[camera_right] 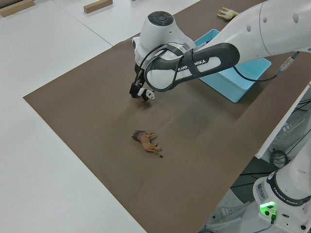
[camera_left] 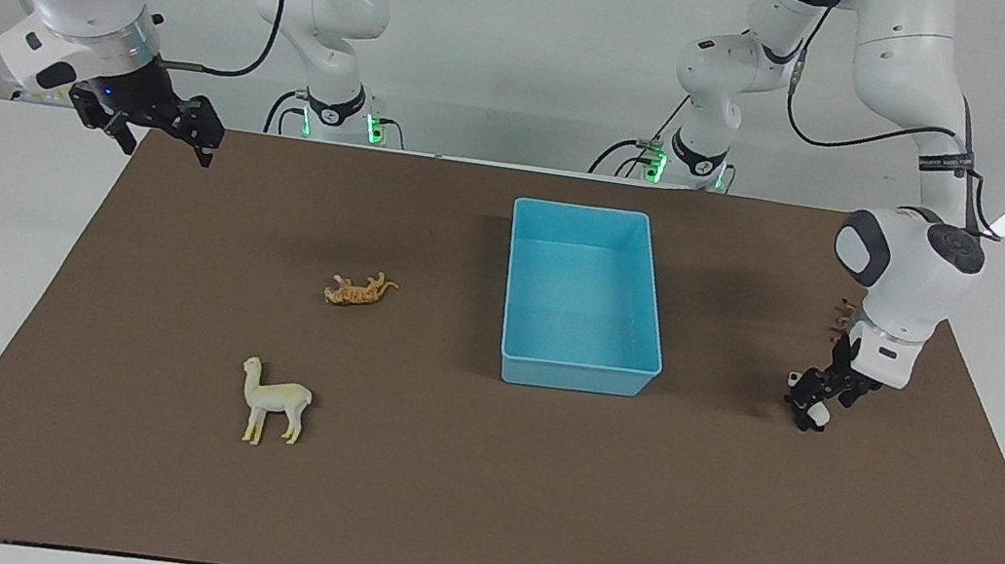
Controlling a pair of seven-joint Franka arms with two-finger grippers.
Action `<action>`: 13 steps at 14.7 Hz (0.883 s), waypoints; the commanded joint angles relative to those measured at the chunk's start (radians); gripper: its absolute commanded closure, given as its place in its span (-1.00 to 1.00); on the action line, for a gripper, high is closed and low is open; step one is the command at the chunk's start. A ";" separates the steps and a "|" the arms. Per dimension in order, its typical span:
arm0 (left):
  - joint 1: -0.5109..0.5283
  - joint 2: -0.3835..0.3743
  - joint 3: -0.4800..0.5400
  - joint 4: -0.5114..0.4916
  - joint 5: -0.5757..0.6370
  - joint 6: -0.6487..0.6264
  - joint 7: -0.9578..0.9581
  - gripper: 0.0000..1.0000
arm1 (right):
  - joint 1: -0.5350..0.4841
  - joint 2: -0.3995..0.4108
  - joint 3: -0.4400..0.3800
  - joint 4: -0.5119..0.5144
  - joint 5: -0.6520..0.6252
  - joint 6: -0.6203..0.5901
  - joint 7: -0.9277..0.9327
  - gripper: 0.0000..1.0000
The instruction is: Put all toys into storage box
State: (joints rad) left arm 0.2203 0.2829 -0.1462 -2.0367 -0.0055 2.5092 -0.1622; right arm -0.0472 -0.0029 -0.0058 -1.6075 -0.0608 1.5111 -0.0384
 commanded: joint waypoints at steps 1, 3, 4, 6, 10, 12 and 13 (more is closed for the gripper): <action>-0.009 0.007 0.011 -0.022 0.016 0.026 -0.002 -0.43 | 0.000 -0.051 0.018 -0.063 0.019 0.021 -0.014 -1.00; -0.006 0.004 0.010 -0.037 0.016 0.026 0.006 -0.38 | 0.045 -0.095 0.035 -0.176 0.021 0.160 0.015 -1.00; -0.006 0.004 0.011 -0.039 0.016 0.025 0.006 -0.15 | 0.068 -0.098 0.036 -0.213 0.028 0.219 0.067 -1.00; -0.001 0.004 0.011 -0.024 0.016 0.013 0.009 0.65 | 0.124 -0.062 0.036 -0.233 0.042 0.274 0.228 -1.00; -0.010 -0.010 0.004 0.154 0.015 -0.281 -0.008 1.00 | 0.167 0.041 0.036 -0.250 0.067 0.362 0.588 -1.00; -0.053 -0.042 -0.007 0.263 0.007 -0.482 -0.104 1.00 | 0.204 0.076 0.036 -0.284 0.148 0.400 0.882 -1.00; -0.085 -0.059 -0.009 0.301 0.004 -0.550 -0.161 1.00 | 0.210 0.087 0.036 -0.295 0.153 0.414 0.981 -1.00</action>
State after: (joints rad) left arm 0.2021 0.2649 -0.1585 -1.8278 -0.0060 2.1223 -0.2156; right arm 0.1437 0.0661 0.0331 -1.8686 0.0524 1.8838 0.7308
